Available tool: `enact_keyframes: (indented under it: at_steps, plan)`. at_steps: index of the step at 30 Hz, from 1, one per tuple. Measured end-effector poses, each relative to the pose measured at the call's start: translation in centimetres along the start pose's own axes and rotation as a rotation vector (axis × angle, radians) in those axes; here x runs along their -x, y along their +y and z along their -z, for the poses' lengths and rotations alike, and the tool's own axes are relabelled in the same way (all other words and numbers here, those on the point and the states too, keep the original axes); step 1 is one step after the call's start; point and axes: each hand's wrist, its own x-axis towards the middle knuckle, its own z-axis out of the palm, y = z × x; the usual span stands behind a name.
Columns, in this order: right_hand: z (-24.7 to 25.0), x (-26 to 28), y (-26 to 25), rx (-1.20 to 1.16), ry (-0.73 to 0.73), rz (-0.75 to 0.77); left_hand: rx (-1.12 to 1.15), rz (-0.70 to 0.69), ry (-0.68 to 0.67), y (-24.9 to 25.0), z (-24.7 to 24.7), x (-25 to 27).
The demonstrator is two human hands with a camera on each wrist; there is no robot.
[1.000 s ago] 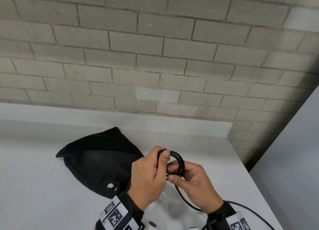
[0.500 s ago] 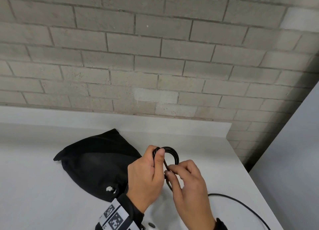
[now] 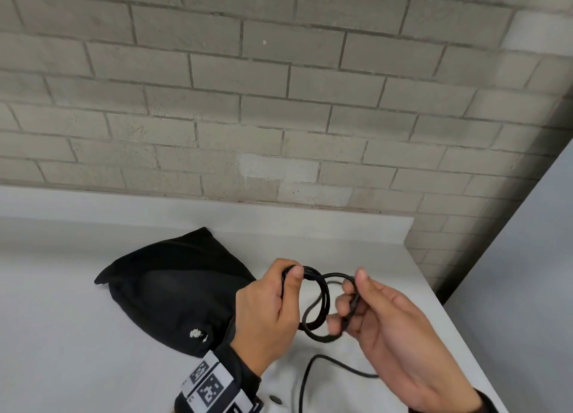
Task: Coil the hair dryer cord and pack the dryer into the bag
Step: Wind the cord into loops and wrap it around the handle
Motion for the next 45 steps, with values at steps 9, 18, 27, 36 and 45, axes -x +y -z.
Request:
enact_keyframes:
  at_steps: [9, 18, 27, 36, 45]
  plan:
    - [2.7, -0.1, 6.8, 0.342, -0.121, 0.244, -0.023, 0.032, -0.007, 0.1, 0.0, -0.2]
    - [1.9, 0.0, 10.2, 0.864, 0.105, 0.748, -0.006, 0.018, -0.021, 0.3, -0.4, 0.1]
    - [7.5, 4.1, 7.8, -0.172, -0.154, 0.083, 0.051, 0.119, 0.061, -2.1, 1.4, -1.9]
    - [9.3, 5.2, 5.3, 0.498, 0.116, -0.308, 0.086, 0.087, -0.023, -1.0, 0.2, -0.8]
    - [0.2, 4.5, 7.6, 0.840, 0.520, 0.828, 0.002, 0.103, -0.009, -0.2, 0.0, -0.7]
